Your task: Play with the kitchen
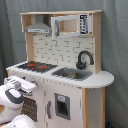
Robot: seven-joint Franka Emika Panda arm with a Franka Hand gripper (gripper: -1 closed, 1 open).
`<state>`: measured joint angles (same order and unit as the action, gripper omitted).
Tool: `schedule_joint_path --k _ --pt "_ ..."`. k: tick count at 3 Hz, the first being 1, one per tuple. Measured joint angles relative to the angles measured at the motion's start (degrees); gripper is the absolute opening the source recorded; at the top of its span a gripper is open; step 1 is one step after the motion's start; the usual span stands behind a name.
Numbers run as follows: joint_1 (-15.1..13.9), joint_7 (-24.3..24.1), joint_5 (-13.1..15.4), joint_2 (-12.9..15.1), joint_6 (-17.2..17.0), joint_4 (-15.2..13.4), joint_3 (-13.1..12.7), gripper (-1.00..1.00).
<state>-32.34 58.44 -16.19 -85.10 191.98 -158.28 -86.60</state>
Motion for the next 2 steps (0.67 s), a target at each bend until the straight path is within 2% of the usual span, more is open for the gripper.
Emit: schedule_joint_path --k 2 --pt "7.09 0.01 -0.93 -1.15 -7.83 -1.49 6.3 1.0"
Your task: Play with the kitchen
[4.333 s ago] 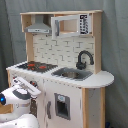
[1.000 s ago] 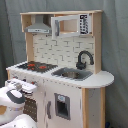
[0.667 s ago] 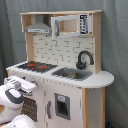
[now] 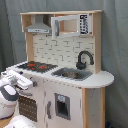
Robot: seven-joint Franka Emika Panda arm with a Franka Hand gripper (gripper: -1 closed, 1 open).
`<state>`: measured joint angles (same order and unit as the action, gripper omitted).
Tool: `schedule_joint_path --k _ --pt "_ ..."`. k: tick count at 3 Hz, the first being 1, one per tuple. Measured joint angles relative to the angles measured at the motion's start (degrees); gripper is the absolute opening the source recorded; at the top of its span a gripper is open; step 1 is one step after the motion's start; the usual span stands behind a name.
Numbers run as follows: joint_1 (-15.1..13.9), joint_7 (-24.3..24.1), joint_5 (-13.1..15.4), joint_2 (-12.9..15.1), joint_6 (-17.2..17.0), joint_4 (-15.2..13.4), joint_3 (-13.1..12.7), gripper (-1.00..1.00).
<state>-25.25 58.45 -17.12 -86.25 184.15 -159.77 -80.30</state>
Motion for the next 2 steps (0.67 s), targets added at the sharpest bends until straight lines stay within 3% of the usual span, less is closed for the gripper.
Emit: schedule_joint_path --k 2 --pt "5.04 0.0 0.0 -1.25 -8.42 -0.08 7.7 1.0"
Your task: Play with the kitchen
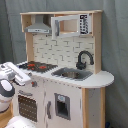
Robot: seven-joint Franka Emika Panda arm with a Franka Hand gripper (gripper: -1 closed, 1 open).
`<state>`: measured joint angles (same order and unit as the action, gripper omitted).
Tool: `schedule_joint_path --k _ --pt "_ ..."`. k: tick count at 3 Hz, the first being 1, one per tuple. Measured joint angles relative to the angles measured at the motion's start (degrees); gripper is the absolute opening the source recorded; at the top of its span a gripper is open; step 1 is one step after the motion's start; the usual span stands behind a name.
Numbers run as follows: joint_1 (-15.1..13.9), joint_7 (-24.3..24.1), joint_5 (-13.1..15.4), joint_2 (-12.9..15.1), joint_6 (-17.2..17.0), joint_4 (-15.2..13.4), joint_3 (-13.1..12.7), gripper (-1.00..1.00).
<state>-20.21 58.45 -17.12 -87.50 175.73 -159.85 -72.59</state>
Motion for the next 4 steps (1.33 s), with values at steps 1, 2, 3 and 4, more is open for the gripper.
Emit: schedule_joint_path --k 1,2,3,4 --pt "0.7 0.1 0.18 -1.07 -2.73 -0.04 5.31 1.0" --pt "0.7 0.29 0.82 -2.74 -4.17 0.01 11.97 1.0" --pt "0.66 0.25 2.08 -3.88 -4.82 0.09 18.65 1.0" --pt "0.26 -0.8 2.95 -4.17 -4.84 0.18 24.6 1.0"
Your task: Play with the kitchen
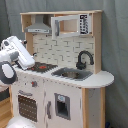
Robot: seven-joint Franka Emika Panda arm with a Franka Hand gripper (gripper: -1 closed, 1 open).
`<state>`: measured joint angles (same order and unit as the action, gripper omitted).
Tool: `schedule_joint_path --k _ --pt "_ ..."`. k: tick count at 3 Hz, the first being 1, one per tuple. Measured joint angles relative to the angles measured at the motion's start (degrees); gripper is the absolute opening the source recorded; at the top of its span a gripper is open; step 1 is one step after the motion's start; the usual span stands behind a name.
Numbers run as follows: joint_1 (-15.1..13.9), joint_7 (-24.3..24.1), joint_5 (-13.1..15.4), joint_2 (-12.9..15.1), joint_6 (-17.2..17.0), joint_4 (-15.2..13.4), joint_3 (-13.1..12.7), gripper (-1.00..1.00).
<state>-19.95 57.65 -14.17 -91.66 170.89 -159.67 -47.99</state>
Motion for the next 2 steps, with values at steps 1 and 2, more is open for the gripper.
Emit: schedule_joint_path --k 1,2 --pt "-1.75 -3.57 0.07 -0.63 0.19 0.21 4.19 1.0" --pt "-4.35 -8.02 0.08 -1.19 0.47 0.25 6.91 1.0"
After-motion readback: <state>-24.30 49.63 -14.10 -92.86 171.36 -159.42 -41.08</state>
